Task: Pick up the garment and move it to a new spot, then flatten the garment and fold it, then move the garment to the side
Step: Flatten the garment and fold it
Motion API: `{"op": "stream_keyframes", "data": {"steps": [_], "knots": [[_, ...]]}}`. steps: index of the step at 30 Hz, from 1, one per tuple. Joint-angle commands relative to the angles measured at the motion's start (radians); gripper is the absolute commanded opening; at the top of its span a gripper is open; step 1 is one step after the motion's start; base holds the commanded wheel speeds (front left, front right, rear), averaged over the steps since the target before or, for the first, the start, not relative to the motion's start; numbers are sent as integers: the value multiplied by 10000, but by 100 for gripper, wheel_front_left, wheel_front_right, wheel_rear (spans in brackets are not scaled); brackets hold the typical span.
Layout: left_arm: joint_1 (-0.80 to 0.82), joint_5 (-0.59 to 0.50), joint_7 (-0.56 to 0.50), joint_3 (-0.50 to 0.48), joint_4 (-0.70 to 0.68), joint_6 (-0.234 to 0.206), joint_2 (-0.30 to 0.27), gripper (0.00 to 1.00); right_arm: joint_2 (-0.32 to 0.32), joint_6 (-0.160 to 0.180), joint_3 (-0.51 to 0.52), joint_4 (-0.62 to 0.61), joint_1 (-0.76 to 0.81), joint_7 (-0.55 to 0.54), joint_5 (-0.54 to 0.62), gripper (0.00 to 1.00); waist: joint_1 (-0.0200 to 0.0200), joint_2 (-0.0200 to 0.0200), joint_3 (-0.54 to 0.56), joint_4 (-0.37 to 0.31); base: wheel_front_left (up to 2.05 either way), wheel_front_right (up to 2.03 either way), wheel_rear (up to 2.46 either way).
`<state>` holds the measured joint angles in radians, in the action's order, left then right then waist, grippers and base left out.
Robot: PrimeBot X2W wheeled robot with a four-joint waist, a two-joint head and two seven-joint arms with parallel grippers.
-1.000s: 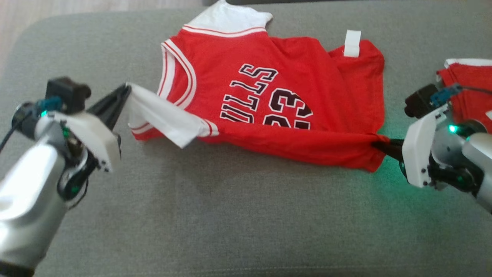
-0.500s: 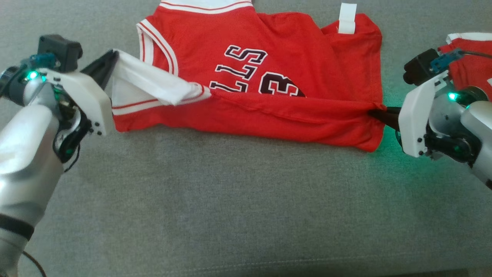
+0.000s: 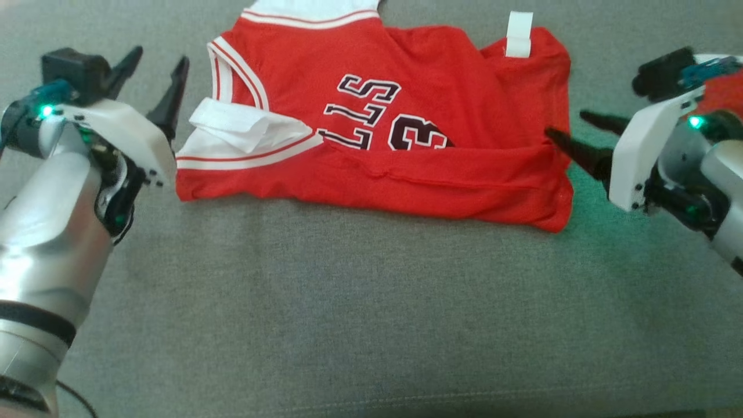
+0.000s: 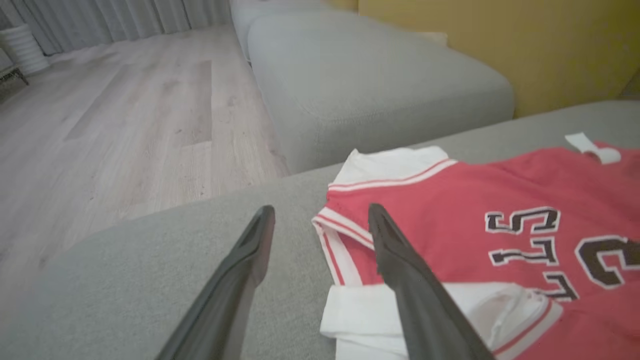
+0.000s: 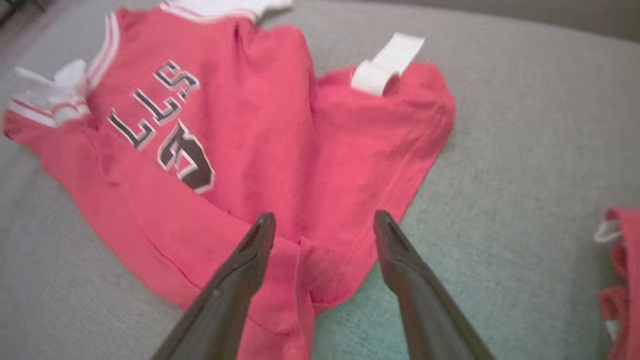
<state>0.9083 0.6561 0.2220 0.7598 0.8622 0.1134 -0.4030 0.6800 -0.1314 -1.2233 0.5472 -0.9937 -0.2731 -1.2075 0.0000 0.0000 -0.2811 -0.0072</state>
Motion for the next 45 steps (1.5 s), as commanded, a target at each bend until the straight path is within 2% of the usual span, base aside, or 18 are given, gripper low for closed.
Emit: {"op": "stream_keyframes", "data": {"steps": [1,4,7,11,15,18,22,24,25,29,35,38,39,45], "knots": [[489,100,189,-536,-222,-108,-346,100,256,7,234,-105,-61,312,-67,100,0,0,156,6,0,0,0],[263,298,376,-1219,-702,-405,-233,100,261,7,711,3,41,1465,-6,100,0,0,426,4,0,0,0],[-332,182,391,-2334,-2104,-780,-140,100,74,7,1425,279,223,3076,179,100,0,0,680,-10,0,0,0],[-1829,-339,395,-3777,-4012,-1261,170,100,-566,7,2392,859,685,4922,623,100,0,0,1043,-68,0,0,0],[-3475,-970,396,-5191,-5637,-1632,776,100,-1549,7,3895,1272,1316,5332,1521,100,0,0,1341,-191,0,0,0],[-4734,-1595,396,-5927,-6611,-1659,1351,100,-2457,7,5920,881,2155,5343,3138,100,0,0,1517,-265,0,0,0],[-6012,-2303,397,-6593,-7260,-1429,2143,100,-3871,7,8535,-232,4027,5346,5490,100,0,0,1679,-273,0,0,0],[-6459,-2663,397,-6861,-7290,-1307,2463,100,-4580,7,9373,-866,4968,5347,6622,100,0,0,1718,-302,0,0,0],[-6797,-3080,397,-7020,-7250,-1161,2712,100,-5302,7,10038,-1321,5773,5347,7446,100,0,0,1742,-348,0,0,0],[-7168,-3570,397,-7261,-6984,-947,3104,100,-6050,7,10509,-1912,6782,5348,8341,100,0,0,1666,-440,0,0,0],[-6816,-4224,398,-7374,-5731,-752,3154,100,-6262,7,10432,-2288,7018,5348,8648,100,0,0,1390,-671,0,0,0],[-6341,-4472,398,-7388,-4518,-871,2959,100,-6280,7,10393,-2383,6937,5343,8704,100,0,0,1194,-812,0,0,0],[-6341,-4472,398,-7388,-4518,-871,2959,100,-6280,7,10393,-2383,6937,5343,8704,100,0,0,1194,-812,0,0,0],[-5213,-4841,189,-7437,-2274,-1349,2514,100,-6294,7,10259,-2541,6872,5283,8666,100,0,0,824,-1056,0,0,0]]}}
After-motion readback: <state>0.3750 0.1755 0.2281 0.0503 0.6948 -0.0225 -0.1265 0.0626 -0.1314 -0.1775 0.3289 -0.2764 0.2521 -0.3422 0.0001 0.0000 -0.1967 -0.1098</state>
